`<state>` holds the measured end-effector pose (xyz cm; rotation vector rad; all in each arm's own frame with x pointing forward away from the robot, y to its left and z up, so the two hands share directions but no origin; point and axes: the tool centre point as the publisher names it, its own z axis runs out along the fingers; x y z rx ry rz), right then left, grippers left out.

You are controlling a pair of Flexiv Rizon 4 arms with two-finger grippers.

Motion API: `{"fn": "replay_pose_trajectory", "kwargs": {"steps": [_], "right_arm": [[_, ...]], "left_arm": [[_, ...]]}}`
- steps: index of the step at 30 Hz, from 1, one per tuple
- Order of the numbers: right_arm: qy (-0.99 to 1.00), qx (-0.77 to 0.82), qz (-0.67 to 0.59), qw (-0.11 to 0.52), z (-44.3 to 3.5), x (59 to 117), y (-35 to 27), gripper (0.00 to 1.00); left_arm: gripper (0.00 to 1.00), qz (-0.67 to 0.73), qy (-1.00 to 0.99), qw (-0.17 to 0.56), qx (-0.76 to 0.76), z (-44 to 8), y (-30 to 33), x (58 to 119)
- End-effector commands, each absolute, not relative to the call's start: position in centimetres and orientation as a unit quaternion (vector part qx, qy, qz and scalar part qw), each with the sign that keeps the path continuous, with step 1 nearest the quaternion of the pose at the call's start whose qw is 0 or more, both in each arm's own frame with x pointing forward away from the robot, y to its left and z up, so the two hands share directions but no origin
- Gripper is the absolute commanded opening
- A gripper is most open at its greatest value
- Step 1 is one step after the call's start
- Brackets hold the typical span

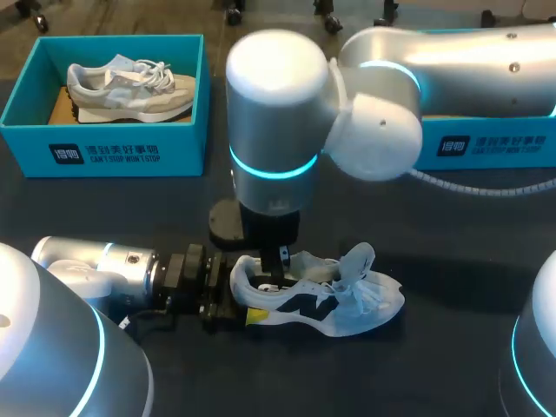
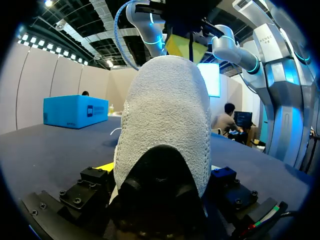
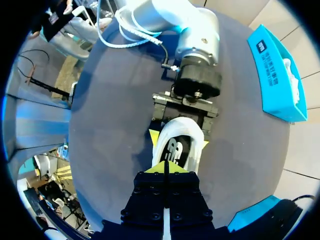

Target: Take the shoe out of the shoebox, open the shoe tongue, remove and reinsert the insole, then place the shoe into the shoebox

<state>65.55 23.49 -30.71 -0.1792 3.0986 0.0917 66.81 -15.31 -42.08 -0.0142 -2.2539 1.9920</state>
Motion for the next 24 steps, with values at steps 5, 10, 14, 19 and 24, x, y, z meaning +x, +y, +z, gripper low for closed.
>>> {"fn": "replay_pose_trajectory", "kwargs": {"steps": [5,10,14,19,24], "right_arm": [[0.998,-0.058,0.032,0.019,-30.9,65.4,23.3,0.0],[0.998,-0.033,0.048,0.01,-33.3,66.6,22.9,0.0],[0.998,-0.037,0.044,0.004,-34.7,67.3,22.9,0.0],[0.998,-0.043,0.042,0.019,-35.8,67.4,22.7,0.0],[0.998,-0.04,0.037,0.021,-36.6,67.3,22.2,0.0]], "left_arm": [[0.0,0.661,-0.748,0.066,-0.004,-42.2,-15.4,66.7],[0.0,0.661,-0.748,0.066,-0.004,-42.2,-15.4,66.7],[0.0,0.661,-0.748,0.066,-0.004,-42.2,-15.4,66.7],[0.0,0.661,-0.748,0.066,-0.004,-42.2,-15.4,66.7],[0.0,0.661,-0.748,0.066,-0.004,-42.2,-15.4,66.7]]}}
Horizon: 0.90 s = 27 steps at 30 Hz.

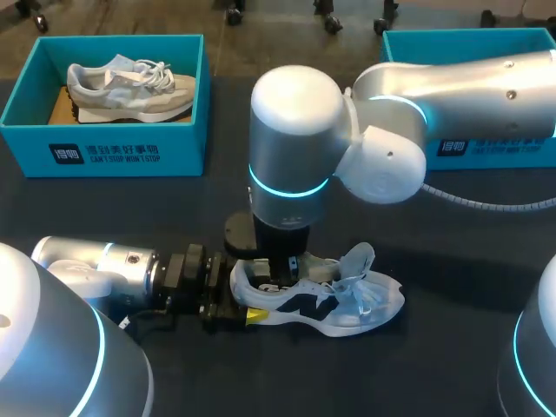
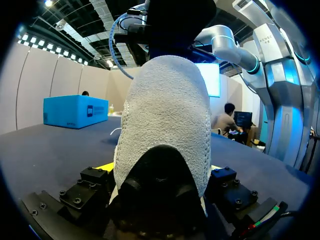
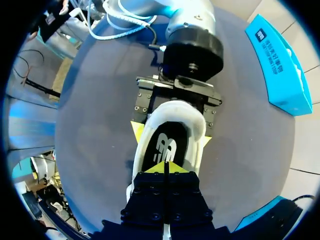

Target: Take the shoe out of the shoebox, open the shoe tongue, remove and reinsert the insole, then place the shoe into the shoebox

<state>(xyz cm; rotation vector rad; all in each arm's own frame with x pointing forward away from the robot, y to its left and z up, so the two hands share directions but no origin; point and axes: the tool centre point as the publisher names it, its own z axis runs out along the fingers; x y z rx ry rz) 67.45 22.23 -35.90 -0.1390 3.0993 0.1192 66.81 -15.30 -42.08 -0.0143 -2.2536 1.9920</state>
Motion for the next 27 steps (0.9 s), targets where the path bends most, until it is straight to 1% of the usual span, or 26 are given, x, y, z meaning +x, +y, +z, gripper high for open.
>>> {"fn": "replay_pose_trajectory", "kwargs": {"steps": [1,15,24,25,26,27], "right_arm": [[0.998,-0.037,0.036,0.02,-36.8,67.4,22.1,0.0],[0.999,0.012,0.029,0.04,-37.8,67.1,18.3,0.0],[0.998,0.027,0.025,0.047,-38.1,67.2,17.2,0.0],[0.998,0.028,0.025,0.047,-38.1,67.2,17.1,0.02],[0.998,0.034,0.024,0.047,-38.2,67.2,17.0,0.15],[0.998,0.035,0.024,0.047,-38.3,67.2,16.9,0.23]], "left_arm": [[0.0,0.661,-0.748,0.066,-0.004,-42.2,-15.4,66.7],[0.0,0.661,-0.748,0.066,-0.004,-42.2,-15.4,66.7],[0.0,0.661,-0.748,0.066,-0.004,-42.2,-15.4,66.7],[0.0,0.661,-0.748,0.066,-0.004,-42.2,-15.4,66.7],[0.0,0.661,-0.748,0.066,-0.004,-42.2,-15.4,66.7],[0.0,0.661,-0.748,0.066,-0.004,-42.2,-15.4,66.7]]}}
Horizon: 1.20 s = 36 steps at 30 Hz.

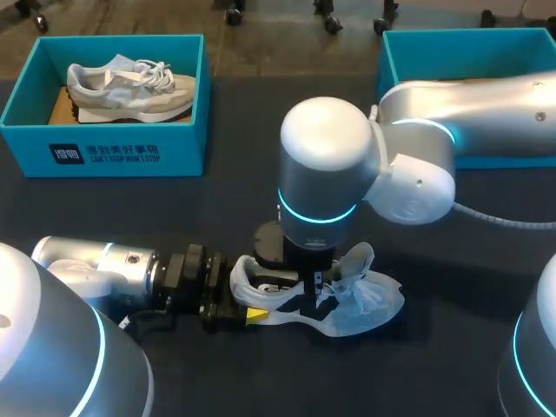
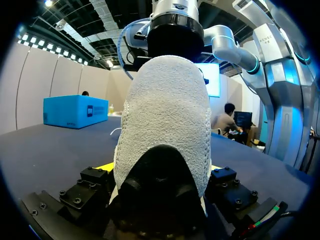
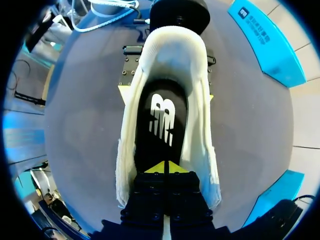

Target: Take the shoe out of the shoebox, open the shoe tongue, remove and reinsert the insole, then place the shoe into the shoebox

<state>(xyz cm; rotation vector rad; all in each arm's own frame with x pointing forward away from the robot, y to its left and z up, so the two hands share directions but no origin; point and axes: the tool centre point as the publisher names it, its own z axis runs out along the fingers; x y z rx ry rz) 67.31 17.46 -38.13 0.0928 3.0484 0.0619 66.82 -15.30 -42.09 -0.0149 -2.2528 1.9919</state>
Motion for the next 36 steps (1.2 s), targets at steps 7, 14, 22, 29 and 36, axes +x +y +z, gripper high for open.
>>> {"fn": "replay_pose_trajectory", "kwargs": {"steps": [7,14,22,29,36], "right_arm": [[0.998,0.05,0.024,0.034,-39.2,67.7,16.4,0.32],[0.998,0.056,0.021,0.013,-40.2,67.9,16.3,0.36],[0.998,0.058,0.018,-0.015,-41.3,68.1,16.8,0.47],[0.996,0.06,0.014,-0.065,-42.8,66.6,17.8,0.46],[0.992,0.075,0.013,-0.098,-43.5,64.3,18.3,0.38]], "left_arm": [[0.0,0.661,-0.748,0.066,-0.004,-42.2,-15.4,66.7],[0.0,0.661,-0.748,0.066,-0.004,-42.2,-15.4,66.7],[0.0,0.661,-0.748,0.066,-0.004,-42.2,-15.4,66.7],[0.0,0.661,-0.748,0.066,-0.004,-42.2,-15.4,66.7],[0.0,0.661,-0.748,0.066,-0.004,-42.2,-15.4,66.7]]}}
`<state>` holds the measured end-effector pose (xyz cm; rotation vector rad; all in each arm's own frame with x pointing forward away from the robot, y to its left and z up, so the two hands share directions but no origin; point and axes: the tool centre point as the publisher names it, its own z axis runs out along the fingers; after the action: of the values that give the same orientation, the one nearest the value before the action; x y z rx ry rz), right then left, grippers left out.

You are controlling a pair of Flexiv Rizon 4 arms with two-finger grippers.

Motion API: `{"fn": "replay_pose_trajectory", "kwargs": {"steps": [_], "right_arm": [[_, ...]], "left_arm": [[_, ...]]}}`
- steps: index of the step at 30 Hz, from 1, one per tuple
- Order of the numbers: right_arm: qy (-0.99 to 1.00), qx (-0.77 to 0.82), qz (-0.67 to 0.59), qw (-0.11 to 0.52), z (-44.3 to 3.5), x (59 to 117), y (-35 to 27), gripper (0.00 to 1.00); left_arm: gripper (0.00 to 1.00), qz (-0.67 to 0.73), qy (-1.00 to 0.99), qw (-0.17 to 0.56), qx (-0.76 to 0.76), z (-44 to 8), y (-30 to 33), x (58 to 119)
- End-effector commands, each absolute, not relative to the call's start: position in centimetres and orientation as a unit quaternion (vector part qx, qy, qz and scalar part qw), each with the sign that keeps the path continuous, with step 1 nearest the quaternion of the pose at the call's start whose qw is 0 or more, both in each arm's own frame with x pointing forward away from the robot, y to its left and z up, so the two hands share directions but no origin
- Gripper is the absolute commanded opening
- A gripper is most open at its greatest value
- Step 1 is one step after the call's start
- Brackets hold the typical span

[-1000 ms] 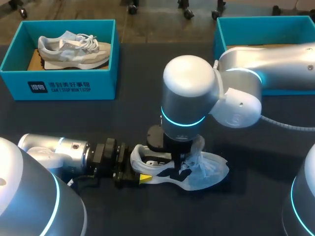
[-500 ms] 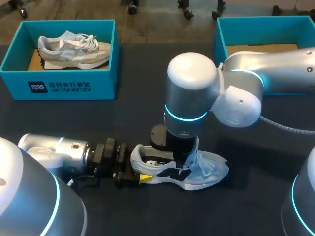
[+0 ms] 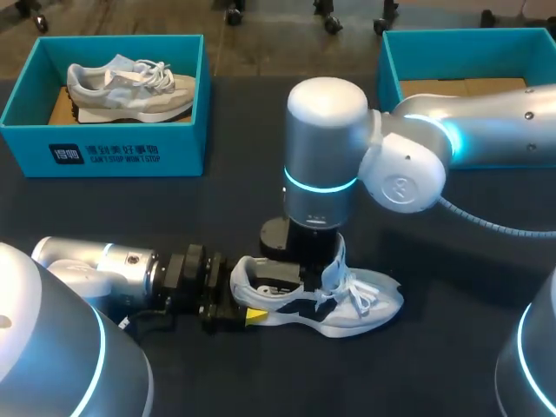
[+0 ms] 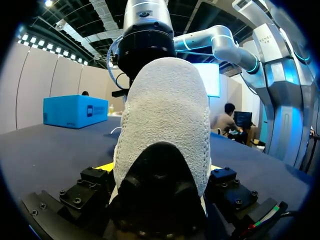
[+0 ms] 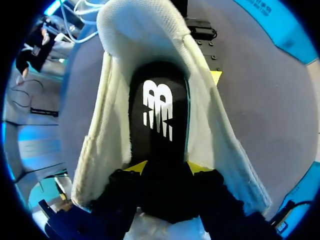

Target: Take the shoe out of the shoebox, open the shoe tongue, remove and reinsert the insole, then place the shoe into the shoebox

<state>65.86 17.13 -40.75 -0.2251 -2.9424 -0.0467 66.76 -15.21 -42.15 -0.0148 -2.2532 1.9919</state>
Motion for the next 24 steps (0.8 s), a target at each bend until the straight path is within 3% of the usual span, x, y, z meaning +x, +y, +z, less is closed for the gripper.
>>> {"fn": "replay_pose_trajectory", "kwargs": {"steps": [1,6,24], "right_arm": [[-0.992,-0.077,-0.016,0.101,-43.6,63.9,18.3,0.33],[-0.991,-0.079,-0.017,0.104,-43.5,62.8,18.5,0.01],[-0.988,-0.117,-0.088,0.052,-36.9,63.3,17.5,0.0]], "left_arm": [[0.0,0.661,-0.748,0.066,-0.004,-42.2,-15.4,66.7],[0.0,0.661,-0.748,0.066,-0.004,-42.2,-15.4,66.7],[0.0,0.661,-0.748,0.066,-0.004,-42.2,-15.4,66.7]]}}
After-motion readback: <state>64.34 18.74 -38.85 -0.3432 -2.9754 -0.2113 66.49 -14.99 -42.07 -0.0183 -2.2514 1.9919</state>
